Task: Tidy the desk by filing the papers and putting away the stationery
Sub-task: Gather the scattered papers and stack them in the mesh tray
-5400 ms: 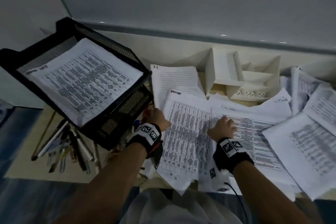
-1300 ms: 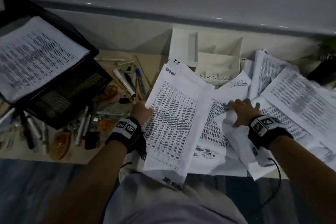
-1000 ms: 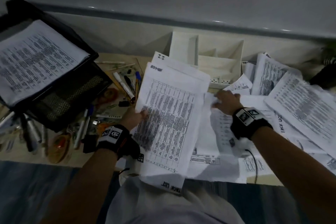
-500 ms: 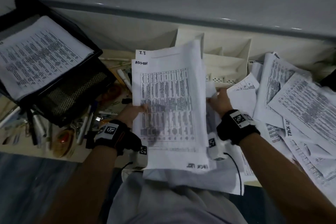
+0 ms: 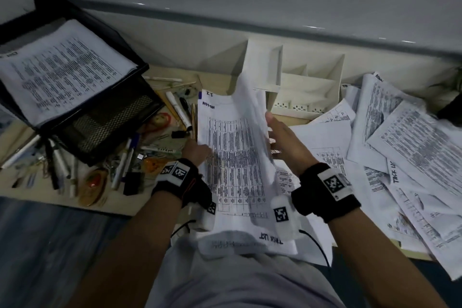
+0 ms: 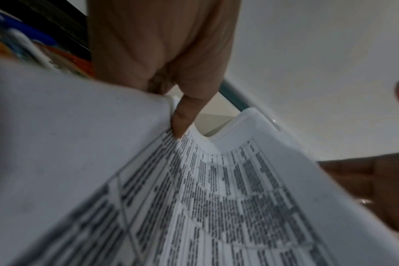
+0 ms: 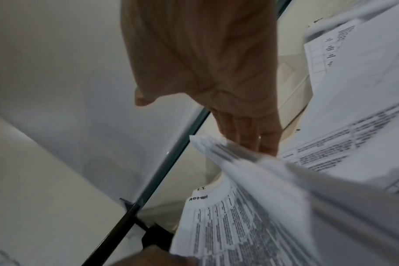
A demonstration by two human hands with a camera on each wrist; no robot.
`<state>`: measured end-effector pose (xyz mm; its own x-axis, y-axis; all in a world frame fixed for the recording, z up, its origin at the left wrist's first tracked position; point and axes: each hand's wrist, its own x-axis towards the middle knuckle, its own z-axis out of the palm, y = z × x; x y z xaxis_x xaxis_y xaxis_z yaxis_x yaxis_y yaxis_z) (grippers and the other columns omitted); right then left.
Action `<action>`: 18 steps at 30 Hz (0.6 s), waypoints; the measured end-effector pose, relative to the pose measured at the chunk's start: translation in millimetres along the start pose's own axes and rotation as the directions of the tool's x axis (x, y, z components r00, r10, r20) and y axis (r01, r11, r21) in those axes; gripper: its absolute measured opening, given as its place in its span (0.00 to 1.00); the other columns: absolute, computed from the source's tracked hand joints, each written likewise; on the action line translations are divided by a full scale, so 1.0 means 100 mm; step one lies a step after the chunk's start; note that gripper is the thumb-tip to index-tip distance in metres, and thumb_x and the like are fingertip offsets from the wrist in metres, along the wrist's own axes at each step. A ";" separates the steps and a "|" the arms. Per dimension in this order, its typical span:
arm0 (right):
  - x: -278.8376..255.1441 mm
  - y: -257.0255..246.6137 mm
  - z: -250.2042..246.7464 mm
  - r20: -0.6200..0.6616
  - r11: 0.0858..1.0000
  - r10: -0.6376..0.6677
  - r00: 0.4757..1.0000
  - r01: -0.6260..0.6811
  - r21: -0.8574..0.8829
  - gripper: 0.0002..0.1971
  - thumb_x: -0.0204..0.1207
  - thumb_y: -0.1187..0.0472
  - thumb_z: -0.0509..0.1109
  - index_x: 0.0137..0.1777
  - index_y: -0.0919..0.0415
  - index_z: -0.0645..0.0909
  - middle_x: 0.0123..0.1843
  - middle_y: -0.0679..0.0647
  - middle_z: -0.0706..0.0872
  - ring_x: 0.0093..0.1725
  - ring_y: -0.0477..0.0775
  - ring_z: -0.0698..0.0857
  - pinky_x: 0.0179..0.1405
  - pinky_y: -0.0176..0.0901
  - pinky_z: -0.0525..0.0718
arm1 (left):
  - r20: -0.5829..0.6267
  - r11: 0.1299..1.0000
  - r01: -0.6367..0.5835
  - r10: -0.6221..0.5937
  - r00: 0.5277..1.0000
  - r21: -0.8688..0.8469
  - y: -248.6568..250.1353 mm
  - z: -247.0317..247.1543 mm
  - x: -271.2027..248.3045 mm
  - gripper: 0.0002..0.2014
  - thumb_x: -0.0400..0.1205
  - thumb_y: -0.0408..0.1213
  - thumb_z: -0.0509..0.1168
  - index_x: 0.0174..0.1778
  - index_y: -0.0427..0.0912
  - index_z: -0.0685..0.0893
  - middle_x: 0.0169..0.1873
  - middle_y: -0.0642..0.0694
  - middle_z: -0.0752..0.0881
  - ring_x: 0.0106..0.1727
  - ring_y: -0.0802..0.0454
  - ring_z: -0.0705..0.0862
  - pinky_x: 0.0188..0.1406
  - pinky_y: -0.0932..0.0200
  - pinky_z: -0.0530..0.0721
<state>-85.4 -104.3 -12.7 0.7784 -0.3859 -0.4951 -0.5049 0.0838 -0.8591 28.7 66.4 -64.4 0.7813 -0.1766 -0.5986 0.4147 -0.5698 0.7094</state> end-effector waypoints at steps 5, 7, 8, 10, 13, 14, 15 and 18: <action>0.01 0.08 0.02 -0.034 0.964 -0.076 0.997 0.064 -0.259 0.26 0.71 0.72 0.70 0.67 0.65 0.66 0.45 0.56 0.82 0.39 0.55 0.82 0.42 0.39 0.78 | 0.054 0.937 -0.335 0.331 0.942 0.094 0.42 -0.25 -0.31 0.05 0.81 0.26 0.62 0.52 0.36 0.79 0.39 0.40 0.77 0.40 0.43 0.78 0.34 0.61 0.71; 0.02 0.01 -0.01 -0.087 0.983 -0.134 0.987 0.121 -0.139 0.13 0.72 0.77 0.64 0.55 0.66 0.72 0.33 0.55 0.82 0.31 0.52 0.81 0.35 0.38 0.76 | 0.048 0.872 -0.464 0.463 0.885 0.153 0.69 -0.42 -0.54 0.14 0.82 0.27 0.62 0.63 0.33 0.81 0.45 0.41 0.78 0.49 0.41 0.81 0.29 0.70 0.74; 0.01 -0.08 -0.01 -0.102 0.984 -0.168 0.981 0.161 -0.076 0.09 0.74 0.76 0.64 0.47 0.63 0.73 0.32 0.53 0.81 0.31 0.51 0.81 0.34 0.39 0.76 | 0.014 0.844 -0.507 0.513 0.858 0.176 0.83 -0.52 -0.66 0.15 0.82 0.27 0.62 0.65 0.32 0.80 0.47 0.42 0.79 0.51 0.43 0.81 0.29 0.72 0.74; -0.05 -0.34 0.00 -0.100 0.968 -0.245 0.964 0.249 0.023 0.06 0.78 0.65 0.66 0.41 0.57 0.73 0.36 0.49 0.81 0.34 0.48 0.80 0.36 0.40 0.78 | -0.050 0.806 -0.567 0.582 0.812 0.173 1.08 -0.69 -0.85 0.16 0.82 0.29 0.62 0.66 0.32 0.80 0.49 0.44 0.80 0.51 0.50 0.80 0.37 0.67 0.75; -0.11 -0.77 -0.02 -0.094 0.928 -0.321 0.943 0.332 0.167 0.13 0.81 0.49 0.61 0.59 0.56 0.70 0.50 0.44 0.79 0.46 0.44 0.80 0.44 0.42 0.81 | -0.124 0.706 -0.705 0.707 0.697 0.062 1.45 -0.88 -1.13 0.15 0.82 0.30 0.64 0.65 0.38 0.81 0.45 0.52 0.83 0.43 0.58 0.82 0.33 0.75 0.77; -0.12 -0.93 -0.04 -0.134 0.912 -0.340 0.931 0.361 0.197 0.17 0.80 0.46 0.60 0.62 0.55 0.68 0.53 0.44 0.78 0.48 0.44 0.79 0.45 0.42 0.80 | -0.135 0.657 -0.754 0.747 0.651 0.000 1.55 -0.92 -1.23 0.14 0.82 0.31 0.64 0.64 0.39 0.81 0.42 0.55 0.84 0.40 0.63 0.82 0.34 0.78 0.78; -0.12 -1.06 -0.09 -0.175 0.890 -0.372 0.912 0.403 0.211 0.17 0.78 0.44 0.59 0.60 0.53 0.69 0.54 0.45 0.77 0.48 0.43 0.78 0.44 0.41 0.79 | -0.157 0.606 -0.792 0.777 0.609 -0.072 1.64 -0.95 -1.29 0.12 0.81 0.32 0.65 0.61 0.39 0.82 0.42 0.57 0.84 0.40 0.65 0.83 0.38 0.76 0.80; -0.25 -1.36 -0.25 -0.262 0.831 -0.424 0.867 0.487 0.269 0.16 0.87 0.55 0.43 0.44 0.48 0.70 0.44 0.41 0.80 0.43 0.37 0.77 0.46 0.33 0.77 | -0.271 0.453 -0.870 0.828 0.492 -0.196 1.77 -1.02 -1.40 0.06 0.80 0.33 0.66 0.51 0.46 0.81 0.46 0.54 0.86 0.49 0.62 0.87 0.54 0.63 0.86</action>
<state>-45.9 -128.7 119.5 0.7914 -0.6105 -0.0310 0.0602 0.1283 -0.9899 40.4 71.6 182.7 0.8537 -0.3413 0.3934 -0.4004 0.0527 0.9148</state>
